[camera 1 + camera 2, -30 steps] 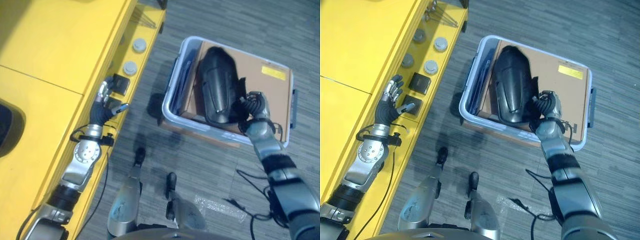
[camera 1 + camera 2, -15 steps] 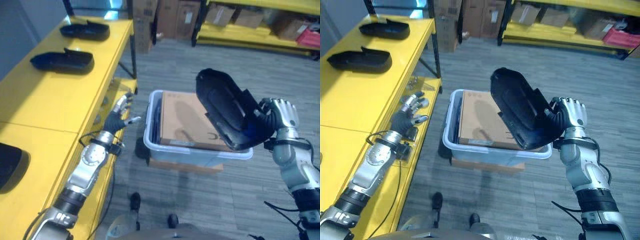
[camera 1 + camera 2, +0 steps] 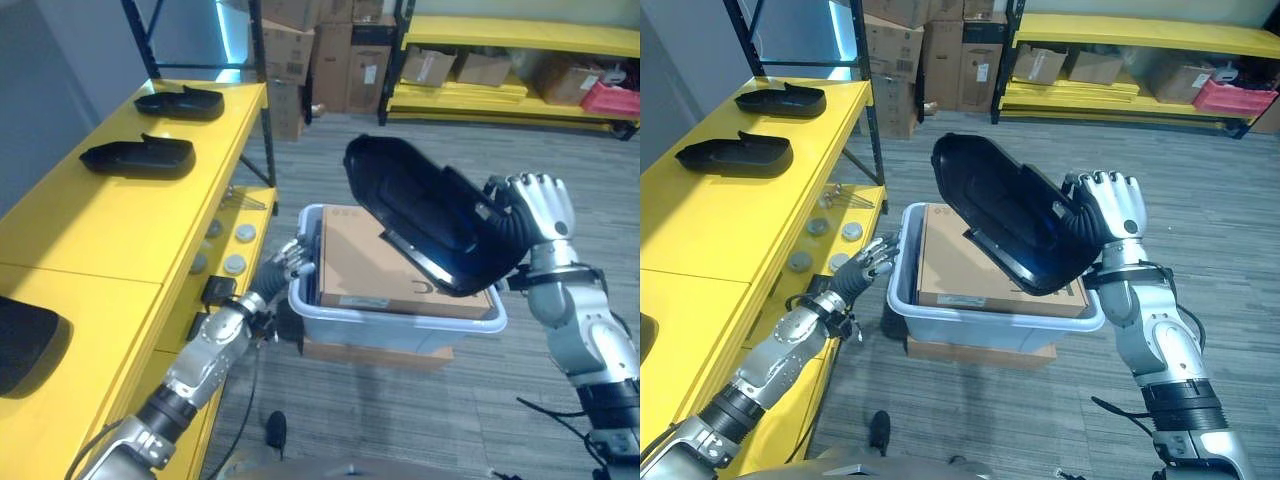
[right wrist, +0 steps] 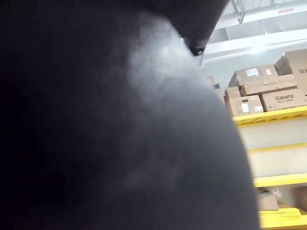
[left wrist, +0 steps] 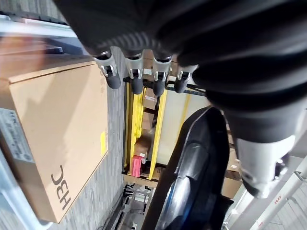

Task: Move parts from the plastic box to the shelf.

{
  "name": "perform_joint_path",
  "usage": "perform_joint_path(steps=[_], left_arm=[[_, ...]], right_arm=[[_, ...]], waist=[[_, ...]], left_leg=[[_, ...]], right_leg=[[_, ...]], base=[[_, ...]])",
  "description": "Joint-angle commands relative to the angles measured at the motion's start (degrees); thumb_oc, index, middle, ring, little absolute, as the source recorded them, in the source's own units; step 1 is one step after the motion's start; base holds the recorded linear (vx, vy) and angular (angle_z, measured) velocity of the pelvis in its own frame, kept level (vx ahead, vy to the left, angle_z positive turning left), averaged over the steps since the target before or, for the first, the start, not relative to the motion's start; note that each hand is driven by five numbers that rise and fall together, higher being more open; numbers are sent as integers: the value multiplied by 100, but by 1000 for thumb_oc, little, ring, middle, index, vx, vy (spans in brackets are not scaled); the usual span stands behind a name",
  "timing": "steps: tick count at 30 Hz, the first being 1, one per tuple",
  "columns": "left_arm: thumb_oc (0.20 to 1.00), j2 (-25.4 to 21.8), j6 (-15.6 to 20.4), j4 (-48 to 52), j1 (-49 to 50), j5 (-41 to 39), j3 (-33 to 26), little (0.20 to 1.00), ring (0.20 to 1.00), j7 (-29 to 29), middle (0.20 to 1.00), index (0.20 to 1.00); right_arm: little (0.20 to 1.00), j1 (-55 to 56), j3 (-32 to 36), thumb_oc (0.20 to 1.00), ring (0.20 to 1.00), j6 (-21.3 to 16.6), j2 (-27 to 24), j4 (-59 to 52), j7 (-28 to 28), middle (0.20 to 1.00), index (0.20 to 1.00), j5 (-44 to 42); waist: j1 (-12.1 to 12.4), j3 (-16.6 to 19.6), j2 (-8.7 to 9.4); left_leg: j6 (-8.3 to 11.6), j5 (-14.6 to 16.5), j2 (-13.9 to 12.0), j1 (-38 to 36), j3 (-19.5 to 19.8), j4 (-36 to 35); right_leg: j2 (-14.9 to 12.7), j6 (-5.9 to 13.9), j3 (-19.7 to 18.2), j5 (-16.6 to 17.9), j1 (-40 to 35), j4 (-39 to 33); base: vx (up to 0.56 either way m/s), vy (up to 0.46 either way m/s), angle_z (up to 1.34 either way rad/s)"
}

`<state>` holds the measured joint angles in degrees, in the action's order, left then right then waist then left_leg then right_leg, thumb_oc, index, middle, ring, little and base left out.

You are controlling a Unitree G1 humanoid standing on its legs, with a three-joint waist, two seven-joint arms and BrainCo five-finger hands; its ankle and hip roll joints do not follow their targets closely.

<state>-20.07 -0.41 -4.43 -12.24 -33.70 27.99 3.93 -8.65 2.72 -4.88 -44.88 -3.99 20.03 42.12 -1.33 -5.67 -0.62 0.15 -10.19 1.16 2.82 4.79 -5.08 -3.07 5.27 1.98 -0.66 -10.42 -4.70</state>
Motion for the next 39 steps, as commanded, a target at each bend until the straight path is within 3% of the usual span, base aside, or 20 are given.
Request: perform_joint_path(steps=[1,12,26,28,29,30,39], left_arm=[[1000,104,111,-271,-510,-268,204,1000,1000,-50,1000,1000],[1000,533,285,64,-911,-1419,501,1000,1000,-570,1000,1000],[1000,685,430,-59,-929,-1592,609,1000,1000,-1066,1000,1000],[614,718,449,-105,-921,-1607,618,614,614,-1112,614,614],[228,767,477,-141,-889,-1653,617,228,228,-1162,228,228],[200,766,477,-141,-889,-1653,616,200,200,-1162,200,200],[200,801,722,-72,-746,-1479,426,200,200,-1289,200,200]], right_arm=[[200,-262,116,200,200,-109,120,-421,214,200,200,-240],[200,-395,-1241,200,200,-440,916,-534,14,200,200,-884],[200,-829,-2055,200,200,-578,1598,-734,140,200,200,-1807],[200,-845,-2089,200,200,-572,1634,-740,165,200,200,-1855],[200,-874,-2135,200,200,-580,1697,-760,217,200,200,-1952],[200,-875,-2136,200,200,-580,1697,-759,217,200,200,-1952],[200,-796,-2290,200,200,-649,1772,-721,287,200,200,-2143]], waist=[[155,377,245],[174,293,171],[232,269,161],[233,265,160],[232,264,160],[232,264,160],[233,264,183]], left_leg=[[225,898,-451,-243,-137,149],[253,841,-452,-190,18,189],[239,840,-434,-185,92,230],[238,841,-435,-185,89,236],[238,840,-431,-190,89,232],[238,840,-431,-190,88,231],[239,845,-433,-205,61,212]], right_leg=[[-155,97,245,-590,241,319],[-123,47,394,-660,255,429],[-130,13,468,-703,241,490],[-133,12,469,-703,238,491],[-138,12,471,-703,239,493],[-138,12,471,-703,239,493],[-139,4,449,-712,254,512]], base=[[-5,-10,12],[-10,-9,10],[-2,2,5],[0,0,0],[0,0,0],[0,0,0],[0,0,0]])
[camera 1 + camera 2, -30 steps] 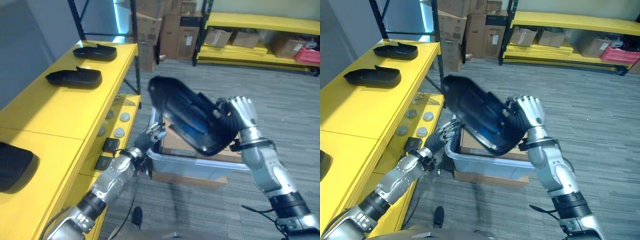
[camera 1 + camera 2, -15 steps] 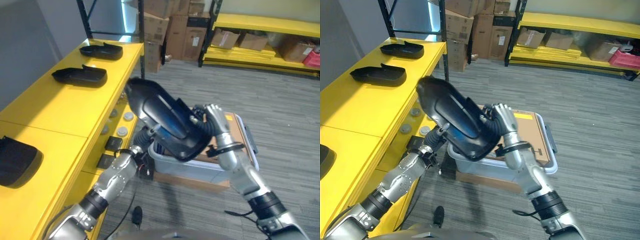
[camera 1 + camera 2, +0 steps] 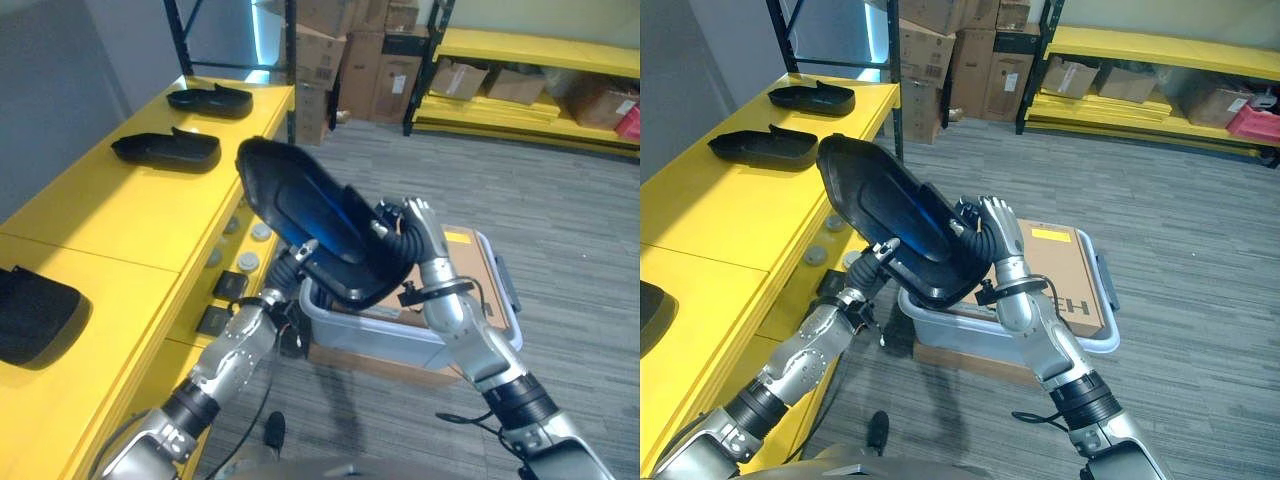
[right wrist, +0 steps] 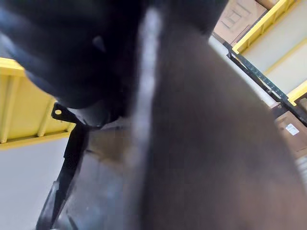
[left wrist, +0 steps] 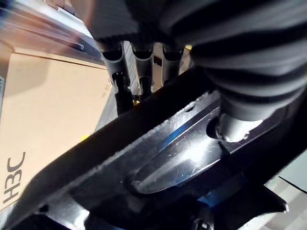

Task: Move parts from the plastic box to the shelf.

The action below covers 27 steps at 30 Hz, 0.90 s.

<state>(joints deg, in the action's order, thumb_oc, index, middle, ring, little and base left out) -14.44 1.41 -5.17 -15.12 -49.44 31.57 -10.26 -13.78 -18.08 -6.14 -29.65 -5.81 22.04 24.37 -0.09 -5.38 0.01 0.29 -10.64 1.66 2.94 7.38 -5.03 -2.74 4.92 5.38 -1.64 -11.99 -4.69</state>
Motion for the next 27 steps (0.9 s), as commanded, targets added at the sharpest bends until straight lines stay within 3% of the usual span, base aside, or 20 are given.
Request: perform_joint_path(steps=[1,9,13,14,15,17,19,21,22,25,27], left_arm=[[200,255,621,34,-427,93,16,200,200,95,200,200],[200,164,1005,355,-73,356,-394,200,200,-119,200,200],[200,-328,1141,733,260,1743,-887,200,200,-226,200,200],[200,-472,1181,817,292,2202,-1032,200,200,-237,200,200],[200,-568,1228,866,308,2557,-1141,200,200,-261,200,200],[200,-693,1278,934,315,3023,-1273,200,200,-320,200,200],[200,-1059,1393,1104,413,4395,-1738,200,200,-702,200,200],[200,-1155,1414,1160,455,4789,-1855,200,200,-834,200,200],[200,-1369,1417,1225,567,5635,-2149,200,200,-1094,200,200],[200,-1712,1466,1263,780,6847,-2539,200,200,-1485,200,200],[200,-1784,1463,1230,829,7061,-2611,200,200,-1577,200,200]], right_arm=[[200,-219,-235,200,200,-542,265,-557,99,200,200,-399],[200,286,-394,200,200,-761,304,-643,-11,200,200,-683],[200,540,-564,200,200,-975,166,-586,-489,200,200,-1066],[382,513,-595,382,382,-1004,117,-546,-710,382,382,-1210],[1000,491,-605,1000,1000,-1019,97,-523,-831,1000,1000,-1311],[1000,471,-594,1000,1000,-1063,82,-497,-950,1000,1000,-1424],[1000,395,-529,1000,1000,-1182,84,-430,-1169,1000,1000,-1719],[1000,380,-496,1000,1000,-1233,83,-436,-1207,1000,1000,-1775],[1000,388,-382,1000,1000,-1303,106,-483,-1269,1000,1000,-1894],[1000,557,-93,1000,1000,-1431,148,-575,-1354,1000,1000,-2151],[1000,635,-2,1000,1000,-1453,169,-618,-1387,1000,1000,-2261]], waist=[[105,235,127],[97,182,157],[149,132,162],[189,122,171],[217,119,176],[242,109,176],[357,102,179],[372,103,180],[426,110,171],[447,132,159],[435,140,160]], left_leg=[[226,889,-491,-219,-201,203],[231,890,-515,-224,-227,215],[251,891,-531,-212,-225,246],[267,887,-532,-198,-199,265],[279,886,-536,-186,-172,284],[297,884,-535,-174,-147,299],[349,852,-533,-122,-55,320],[364,842,-531,-106,-24,318],[390,818,-537,-92,8,299],[411,805,-538,-99,39,264],[410,810,-540,-106,40,259]], right_leg=[[-172,36,104,-617,409,514],[-164,24,68,-625,435,537],[-158,12,64,-648,457,570],[-154,2,72,-659,452,575],[-152,-6,90,-668,440,573],[-147,-14,120,-680,423,568],[-119,-38,220,-704,387,550],[-112,-43,257,-710,377,537],[-102,-51,305,-714,355,507],[-85,-53,337,-717,327,463],[-83,-51,334,-713,319,454]], base=[[0,0,0],[0,0,0],[-4,-26,-3],[2,-40,-4],[7,-40,0],[8,-38,7],[5,-61,10],[6,-39,13],[12,-37,20],[19,-37,17],[16,-20,9]])
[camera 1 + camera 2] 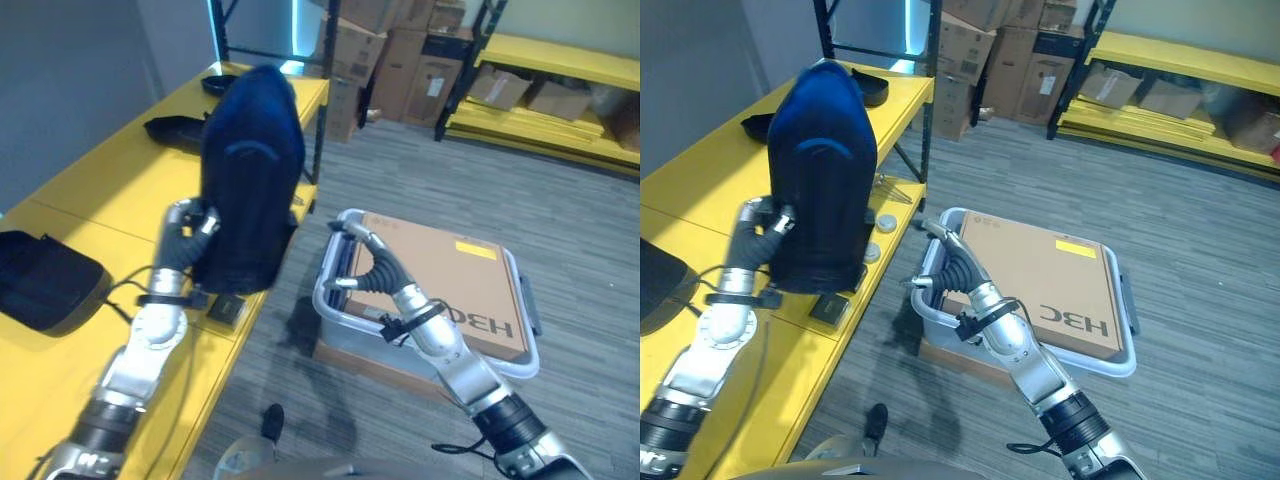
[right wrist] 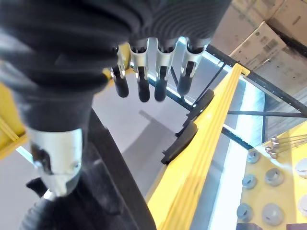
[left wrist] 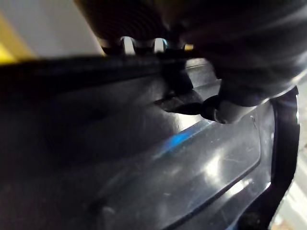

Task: Move parts from the plastic box to the shelf.

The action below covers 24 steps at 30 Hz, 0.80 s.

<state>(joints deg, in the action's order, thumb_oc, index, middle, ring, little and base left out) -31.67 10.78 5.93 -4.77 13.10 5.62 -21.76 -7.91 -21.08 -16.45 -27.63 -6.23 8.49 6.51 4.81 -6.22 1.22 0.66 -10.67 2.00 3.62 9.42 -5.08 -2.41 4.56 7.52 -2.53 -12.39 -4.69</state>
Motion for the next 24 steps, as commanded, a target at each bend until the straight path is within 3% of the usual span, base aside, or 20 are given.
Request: perform_joint_path(steps=[1,3,9,15,21,24], left_arm=[[200,-103,528,91,-166,955,-60,200,200,-484,200,200],[200,-217,540,24,-25,1289,-235,200,200,-589,200,200],[200,-151,581,-16,166,1209,-423,200,200,-553,200,200],[200,465,914,436,546,-200,-906,200,200,-544,200,200],[200,580,1069,803,558,-612,-1077,200,200,-638,200,200],[200,672,1234,1206,651,-972,-1283,200,200,-646,200,200]], right_arm=[[1000,115,375,1000,1000,-439,-36,-612,-57,1000,1000,-533],[1000,452,658,1000,1000,-528,-64,-785,-277,1000,1000,-967],[1000,971,1013,1000,1000,-526,-4,-836,-583,1000,1000,-1705],[1000,1582,1218,1000,1000,-432,171,-629,-834,1000,1000,-2268],[1000,1515,1059,1000,1000,-401,269,-552,-1060,1000,1000,-2840],[1000,1094,818,1000,1000,-398,325,-553,-1170,1000,1000,-3056]], waist=[[-61,229,43],[-115,245,52],[-204,253,66],[-281,253,99],[-238,246,122],[-35,183,150]], left_leg=[[372,817,-575,-184,-168,257],[368,840,-582,-215,-206,244],[348,870,-586,-259,-284,241],[322,916,-608,-287,-390,261],[333,946,-619,-261,-352,346],[379,956,-604,-138,-217,534]], right_leg=[[-114,-12,112,-622,357,446],[-119,-3,73,-611,355,441],[-130,8,-15,-589,395,454],[-146,13,-112,-561,440,455],[-134,-13,-118,-577,419,460],[-114,-55,13,-626,357,471]], base=[[19,-14,8],[10,-5,3],[3,3,-6],[2,-9,-17],[5,-13,-4],[12,-56,13]])
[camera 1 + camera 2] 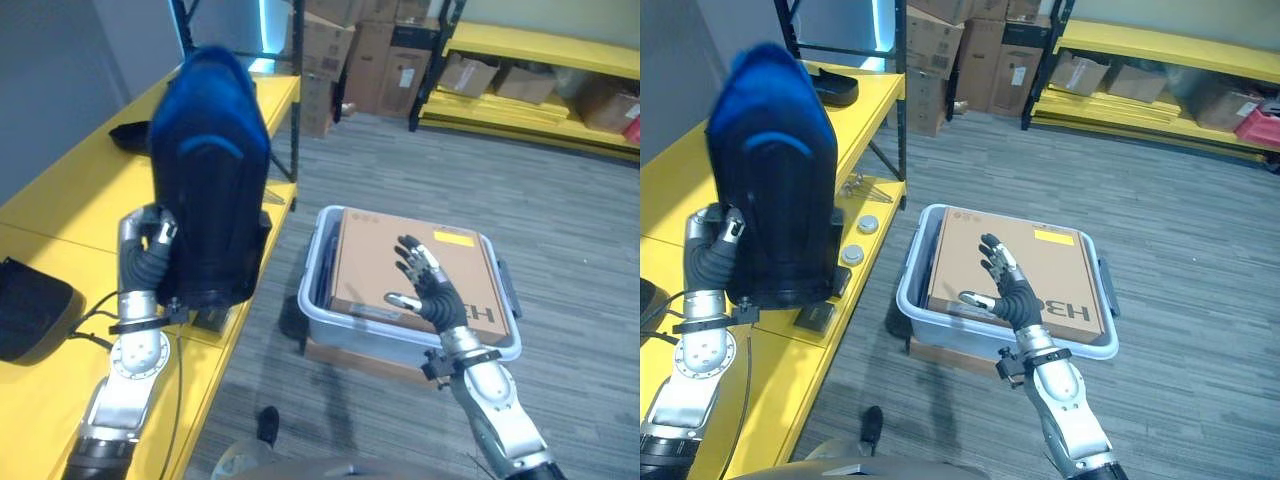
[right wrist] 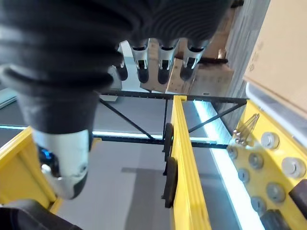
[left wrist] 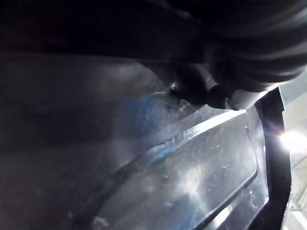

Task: Move parts from the plastic box to the shelf.

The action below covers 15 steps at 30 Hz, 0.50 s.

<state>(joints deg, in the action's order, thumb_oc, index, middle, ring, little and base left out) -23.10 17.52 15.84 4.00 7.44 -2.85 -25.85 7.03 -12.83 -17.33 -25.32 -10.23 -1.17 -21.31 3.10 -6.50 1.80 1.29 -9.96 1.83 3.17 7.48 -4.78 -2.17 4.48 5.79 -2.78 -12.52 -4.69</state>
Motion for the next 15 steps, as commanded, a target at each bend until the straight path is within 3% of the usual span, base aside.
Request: perform_joint_path(steps=[1,6,7,8,9,11,12,13,15], left_arm=[[200,-163,589,290,-182,-444,-482,200,200,-233,200,200],[200,-154,678,584,-74,-583,-631,200,200,-155,200,200],[200,-153,677,585,-75,-584,-632,200,200,-154,200,200],[200,-150,691,599,-147,-579,-599,200,200,-163,200,200],[200,-119,740,606,-342,-567,-499,200,200,-206,200,200],[200,-126,779,583,-554,-594,-370,200,200,-267,200,200],[200,-127,780,582,-556,-594,-370,200,200,-267,200,200],[200,-163,787,552,-719,-599,-212,200,200,-305,200,200],[200,-191,828,564,-821,-690,-65,200,200,-258,200,200]], right_arm=[[1000,-505,-62,1000,1000,-322,114,-138,-221,1000,1000,-307],[1000,-873,-186,1000,1000,-386,156,-68,-185,1000,1000,-298],[1000,-875,-186,1000,1000,-387,155,-67,-186,1000,1000,-298],[1000,-983,-157,1000,1000,-415,145,-27,-128,1000,1000,-250],[1000,-1280,-221,1000,1000,-462,151,77,37,1000,1000,-201],[1000,-1639,-315,1000,1000,-522,174,170,303,1000,1000,-19],[1000,-1642,-316,1000,1000,-523,175,172,304,1000,1000,-18],[1000,-1824,-340,1000,1000,-542,153,101,456,1000,1000,155],[1000,-1951,-364,1000,1000,-532,153,22,498,1000,1000,194]], waist=[[225,185,100],[717,-5,134],[703,0,133],[804,-104,132],[829,-206,125],[746,-211,170],[752,-211,171],[631,-183,208],[644,-173,238]], left_leg=[[338,867,-576,-42,45,548],[524,654,-463,264,649,567],[524,648,-459,277,664,569],[579,545,-429,480,702,642],[585,517,-522,755,222,733],[377,688,-877,871,-1016,983],[377,693,-880,873,-1022,988],[387,878,-1158,890,-1905,1257],[287,1293,-1163,1015,-2275,2007]], right_leg=[[-126,-62,250,-619,353,483],[-70,-165,882,-783,224,515],[-69,-163,896,-780,228,511],[-93,-184,1162,-804,212,510],[-158,-175,1601,-830,225,474],[-241,-114,1939,-767,289,416],[-241,-114,1932,-766,293,417],[-299,-119,2132,-793,271,352],[-432,-197,2313,-738,347,390]], base=[[0,-50,32],[3,-69,66],[-64,-35,85],[-125,1,122],[-149,15,139],[-83,43,185],[-4,34,185],[-2,27,133],[19,83,120]])
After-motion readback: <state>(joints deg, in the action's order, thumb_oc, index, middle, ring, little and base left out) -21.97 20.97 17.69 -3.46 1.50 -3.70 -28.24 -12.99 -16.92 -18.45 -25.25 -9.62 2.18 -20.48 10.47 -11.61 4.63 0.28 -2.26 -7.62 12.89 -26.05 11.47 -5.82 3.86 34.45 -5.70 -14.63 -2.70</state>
